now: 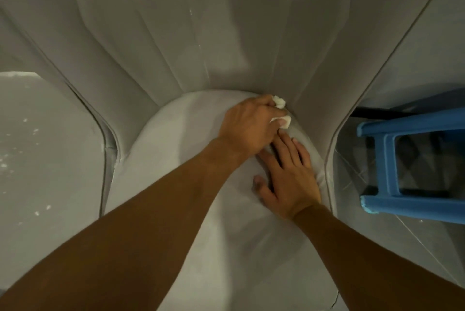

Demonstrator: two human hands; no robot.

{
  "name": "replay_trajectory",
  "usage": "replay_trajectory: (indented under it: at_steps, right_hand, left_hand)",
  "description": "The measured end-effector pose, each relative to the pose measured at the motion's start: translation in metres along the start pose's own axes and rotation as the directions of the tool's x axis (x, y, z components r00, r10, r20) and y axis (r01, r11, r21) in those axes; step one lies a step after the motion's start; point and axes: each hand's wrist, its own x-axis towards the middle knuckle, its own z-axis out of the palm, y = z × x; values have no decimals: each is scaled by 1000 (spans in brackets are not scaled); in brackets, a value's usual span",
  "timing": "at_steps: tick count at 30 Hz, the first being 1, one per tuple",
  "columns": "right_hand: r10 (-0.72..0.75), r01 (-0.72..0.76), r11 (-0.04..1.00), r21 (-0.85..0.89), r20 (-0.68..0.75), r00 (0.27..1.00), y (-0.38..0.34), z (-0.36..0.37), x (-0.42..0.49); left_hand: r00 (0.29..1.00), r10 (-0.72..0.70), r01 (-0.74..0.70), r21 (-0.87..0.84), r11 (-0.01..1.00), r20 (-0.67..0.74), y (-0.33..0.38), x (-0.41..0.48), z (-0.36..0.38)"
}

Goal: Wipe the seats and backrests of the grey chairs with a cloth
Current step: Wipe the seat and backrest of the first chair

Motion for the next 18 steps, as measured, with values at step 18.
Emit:
replay_trajectory:
  at_steps: [18]
  right_hand:
    - [-16,15,999,-29,-50,999,0,3,-2]
  left_hand:
    - [852,-413,508,324,798,-321,-89,-80,-56]
